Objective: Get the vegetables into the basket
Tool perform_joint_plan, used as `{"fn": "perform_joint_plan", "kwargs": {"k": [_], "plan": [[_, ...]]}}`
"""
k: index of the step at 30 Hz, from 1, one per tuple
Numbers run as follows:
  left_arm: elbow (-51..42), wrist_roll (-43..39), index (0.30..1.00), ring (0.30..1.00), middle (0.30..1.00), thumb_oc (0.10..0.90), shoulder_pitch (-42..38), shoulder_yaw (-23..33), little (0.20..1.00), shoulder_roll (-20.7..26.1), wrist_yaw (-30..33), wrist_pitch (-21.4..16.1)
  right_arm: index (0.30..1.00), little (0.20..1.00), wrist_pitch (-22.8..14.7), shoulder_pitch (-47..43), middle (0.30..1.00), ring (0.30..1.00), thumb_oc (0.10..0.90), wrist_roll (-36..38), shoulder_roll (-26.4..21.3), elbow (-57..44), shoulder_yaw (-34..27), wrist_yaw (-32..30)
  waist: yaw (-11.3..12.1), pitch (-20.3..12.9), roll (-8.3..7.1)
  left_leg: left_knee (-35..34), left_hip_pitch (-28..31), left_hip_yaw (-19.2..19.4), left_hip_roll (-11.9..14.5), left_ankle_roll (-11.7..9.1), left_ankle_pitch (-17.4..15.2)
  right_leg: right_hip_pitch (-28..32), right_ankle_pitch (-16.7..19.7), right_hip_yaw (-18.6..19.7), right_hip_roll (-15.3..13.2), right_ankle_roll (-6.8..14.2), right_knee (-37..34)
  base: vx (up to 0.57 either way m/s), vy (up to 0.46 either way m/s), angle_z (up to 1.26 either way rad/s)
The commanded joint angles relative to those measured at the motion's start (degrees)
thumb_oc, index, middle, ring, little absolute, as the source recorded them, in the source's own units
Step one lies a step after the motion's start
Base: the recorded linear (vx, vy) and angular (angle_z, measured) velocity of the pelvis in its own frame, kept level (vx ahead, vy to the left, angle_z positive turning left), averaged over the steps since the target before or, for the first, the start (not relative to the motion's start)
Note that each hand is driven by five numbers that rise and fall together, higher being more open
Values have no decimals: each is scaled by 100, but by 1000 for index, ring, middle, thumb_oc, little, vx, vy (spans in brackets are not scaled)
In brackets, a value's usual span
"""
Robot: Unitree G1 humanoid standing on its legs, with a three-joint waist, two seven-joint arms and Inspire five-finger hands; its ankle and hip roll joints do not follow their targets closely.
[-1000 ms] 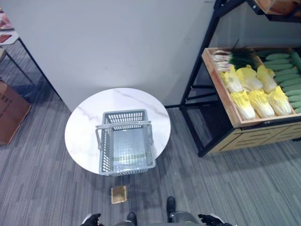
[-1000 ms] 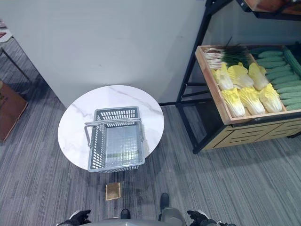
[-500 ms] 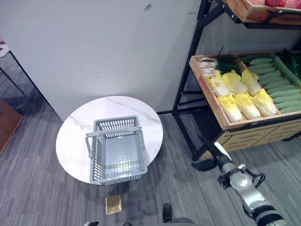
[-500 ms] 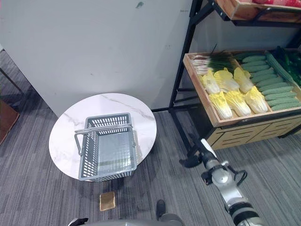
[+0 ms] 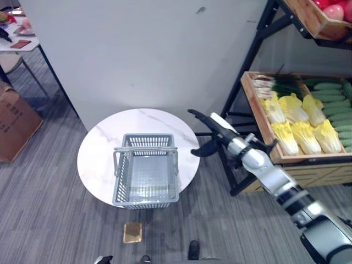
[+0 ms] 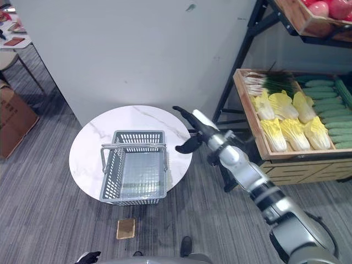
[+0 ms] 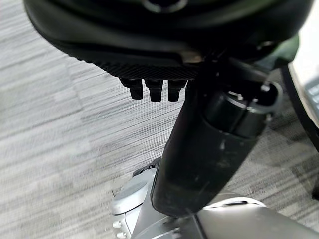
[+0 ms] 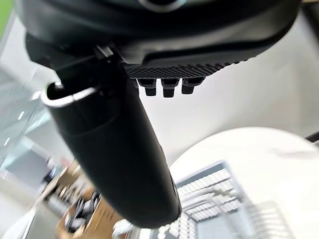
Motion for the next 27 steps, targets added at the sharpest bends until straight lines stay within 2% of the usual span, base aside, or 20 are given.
{"fn": "perform_joint_plan", "kwargs": {"k": [1,5,12,21,22,23,24,27], "plan": [[219,-349,1000,1000,1000,900,-266,-59,1000,111,72,-52,1000,1000,-304,-1096,1000,1000,900,410,245,334,-38,-233,114,241,-320,91,-80,145,-43,-34,38,417,-133,270,-402,522,232,-47,-48,6],[254,-524,1000,1000,1000,900,-377,-12,1000,325,146,-57,1000,1000,-188,-1767,1000,1000,900,571,614,1103,254,-274,294,364,-482,128,-304,70,-45,-42,87,270,-65,275,-399,516,242,-45,-40,14],[339,-702,1000,1000,1000,900,-418,49,1000,472,226,-49,1000,1000,-52,-2256,1000,1000,900,604,1234,2149,457,-225,510,486,-642,99,-477,-50,-104,-24,132,180,15,199,-430,529,260,-3,-6,8],[334,-833,1000,1000,1000,900,-451,-42,1000,417,222,-56,1000,1000,85,-2305,1000,1000,900,591,1824,3393,489,-90,656,570,-671,64,-524,-134,-154,-5,135,141,33,132,-456,534,274,12,11,8],[319,-843,1000,1000,1000,900,-463,-57,1000,411,218,-67,638,638,78,-2316,638,638,641,547,1876,3499,500,-83,675,573,-664,69,-517,-139,-157,-5,128,150,21,139,-450,531,266,0,0,0],[299,-861,1000,1000,1000,900,-472,-77,1000,400,219,-77,536,536,76,-2312,536,536,569,504,1933,3585,511,-67,694,580,-657,75,-508,-141,-158,-3,119,157,17,138,-448,529,255,0,0,0],[275,-884,1000,1000,1000,900,-483,-89,1000,388,203,-82,300,300,75,-2334,300,300,400,458,1975,3676,537,-61,710,587,-650,86,-501,-141,-160,-4,112,161,16,141,-445,527,251,0,0,0],[228,-914,1000,1000,1000,900,-521,-119,1000,372,185,-97,300,300,72,-2328,300,300,400,388,2056,3849,553,-52,726,597,-622,113,-491,-146,-161,1,91,174,3,152,-441,527,238,0,0,0]]}}
